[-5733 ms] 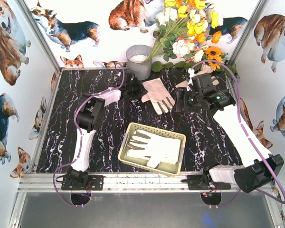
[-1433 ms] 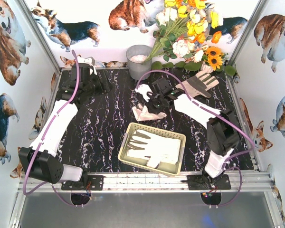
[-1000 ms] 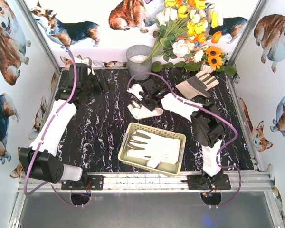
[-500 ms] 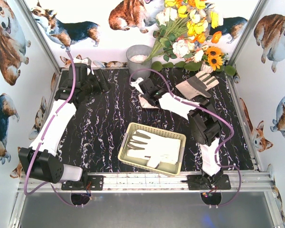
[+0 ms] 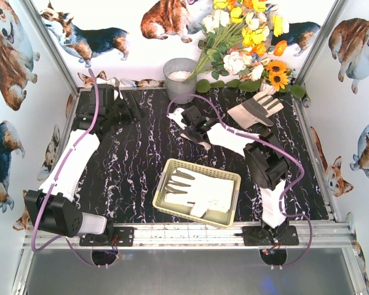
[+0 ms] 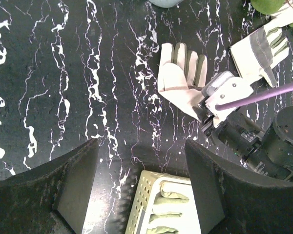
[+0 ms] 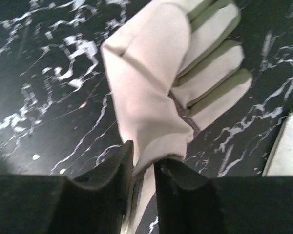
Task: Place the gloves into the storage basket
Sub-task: Place the glove at the center of the board, then adjust the glove at the center of the board.
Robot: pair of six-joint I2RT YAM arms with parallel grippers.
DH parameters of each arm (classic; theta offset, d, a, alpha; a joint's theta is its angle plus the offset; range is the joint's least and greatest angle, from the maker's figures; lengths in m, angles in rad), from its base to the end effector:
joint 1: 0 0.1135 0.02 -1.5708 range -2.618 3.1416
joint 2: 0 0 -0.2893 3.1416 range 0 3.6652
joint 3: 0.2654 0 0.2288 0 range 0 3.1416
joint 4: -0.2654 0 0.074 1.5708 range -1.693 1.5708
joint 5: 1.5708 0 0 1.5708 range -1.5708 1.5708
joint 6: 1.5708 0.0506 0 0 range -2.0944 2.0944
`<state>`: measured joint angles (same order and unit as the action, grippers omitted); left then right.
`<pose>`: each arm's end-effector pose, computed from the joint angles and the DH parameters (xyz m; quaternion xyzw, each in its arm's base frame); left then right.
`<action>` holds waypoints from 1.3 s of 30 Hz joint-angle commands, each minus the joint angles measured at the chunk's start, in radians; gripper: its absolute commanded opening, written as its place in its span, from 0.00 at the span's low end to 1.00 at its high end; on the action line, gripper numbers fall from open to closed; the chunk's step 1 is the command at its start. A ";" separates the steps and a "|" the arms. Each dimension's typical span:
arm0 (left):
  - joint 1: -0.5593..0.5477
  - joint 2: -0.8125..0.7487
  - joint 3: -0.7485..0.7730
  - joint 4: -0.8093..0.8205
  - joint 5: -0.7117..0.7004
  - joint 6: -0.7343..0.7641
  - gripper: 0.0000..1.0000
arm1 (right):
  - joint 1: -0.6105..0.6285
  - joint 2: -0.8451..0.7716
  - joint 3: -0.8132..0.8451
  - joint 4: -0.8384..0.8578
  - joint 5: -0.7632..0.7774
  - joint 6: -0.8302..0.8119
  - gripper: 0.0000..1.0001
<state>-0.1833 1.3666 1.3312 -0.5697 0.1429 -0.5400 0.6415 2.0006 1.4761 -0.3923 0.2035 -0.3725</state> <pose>0.2801 -0.0592 0.3784 -0.1241 0.8753 -0.2230 0.4108 0.3561 0.2532 0.2198 -0.4289 0.8394 -0.0525 0.3296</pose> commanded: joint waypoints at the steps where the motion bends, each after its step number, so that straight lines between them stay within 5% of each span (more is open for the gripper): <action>1: 0.014 -0.017 -0.029 0.012 0.021 -0.024 0.66 | 0.016 -0.099 -0.034 -0.008 -0.096 0.051 0.34; 7: 0.013 -0.004 -0.062 0.052 0.062 -0.045 0.66 | 0.018 -0.232 -0.077 -0.029 -0.155 0.081 0.55; 17: -0.086 0.170 0.009 0.099 0.146 -0.054 0.66 | 0.003 -0.401 -0.096 -0.079 -0.150 0.266 0.68; 28: -0.171 0.465 0.093 0.258 0.199 -0.123 0.66 | -0.300 -0.446 -0.163 -0.064 -0.331 0.821 0.65; 33: -0.172 0.572 0.112 0.271 0.226 -0.131 0.63 | -0.394 -0.497 -0.251 -0.007 -0.365 0.905 0.65; 39: -0.173 0.662 0.099 0.352 0.292 -0.199 0.46 | -0.484 -0.549 -0.356 -0.006 -0.326 1.024 0.65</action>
<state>-0.3592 1.9957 1.4097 -0.3000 0.3794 -0.6880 0.2058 1.5238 1.1656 -0.4679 -0.1257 0.5266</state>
